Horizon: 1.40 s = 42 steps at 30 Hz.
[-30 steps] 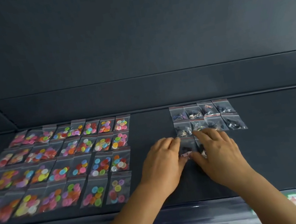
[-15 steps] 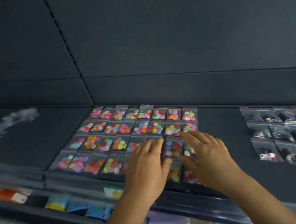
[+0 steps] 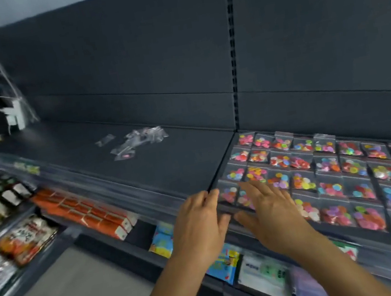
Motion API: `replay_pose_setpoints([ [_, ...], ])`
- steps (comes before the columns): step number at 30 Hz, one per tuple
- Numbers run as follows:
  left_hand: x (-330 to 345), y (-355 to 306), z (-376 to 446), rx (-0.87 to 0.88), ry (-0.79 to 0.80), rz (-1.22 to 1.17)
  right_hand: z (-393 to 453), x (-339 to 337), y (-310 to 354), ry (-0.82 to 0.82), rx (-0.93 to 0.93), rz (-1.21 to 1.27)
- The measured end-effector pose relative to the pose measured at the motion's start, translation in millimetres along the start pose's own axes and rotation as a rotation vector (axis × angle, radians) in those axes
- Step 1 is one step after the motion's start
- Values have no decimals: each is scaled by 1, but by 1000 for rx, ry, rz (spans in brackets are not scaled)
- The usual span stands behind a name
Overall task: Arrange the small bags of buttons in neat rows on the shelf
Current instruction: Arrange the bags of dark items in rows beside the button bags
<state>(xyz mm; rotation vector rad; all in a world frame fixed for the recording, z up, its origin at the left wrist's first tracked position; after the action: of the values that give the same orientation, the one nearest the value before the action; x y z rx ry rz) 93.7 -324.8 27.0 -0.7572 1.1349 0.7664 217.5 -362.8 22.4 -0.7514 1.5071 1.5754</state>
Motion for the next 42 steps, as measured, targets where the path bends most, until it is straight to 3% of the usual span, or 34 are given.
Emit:
replay_pose_setpoints([
  [10,-25,127,16,-134,-83,-50,86,60,96,87,-139,-21],
  [17,-28,210,71,-194,-108,-42,180,91,134,103,-189,-3],
  [30,29,334,189,-303,26,-15,362,160,167,183,-203,41],
  [42,56,387,228,-440,85,-58,421,195,152,107,-16,98],
])
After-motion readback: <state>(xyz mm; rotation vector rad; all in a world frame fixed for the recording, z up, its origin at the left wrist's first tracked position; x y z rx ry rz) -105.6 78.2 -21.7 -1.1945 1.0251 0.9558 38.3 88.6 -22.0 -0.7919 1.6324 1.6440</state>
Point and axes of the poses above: each hand's wrist, its own z-axis towards the middle knuckle, its own x-axis out of the palm, y = z × x, the point moved 8 cm from there along z, towards the middle knuckle, and after that the axes turned 8 degrees about z, right-handed, at the moved point
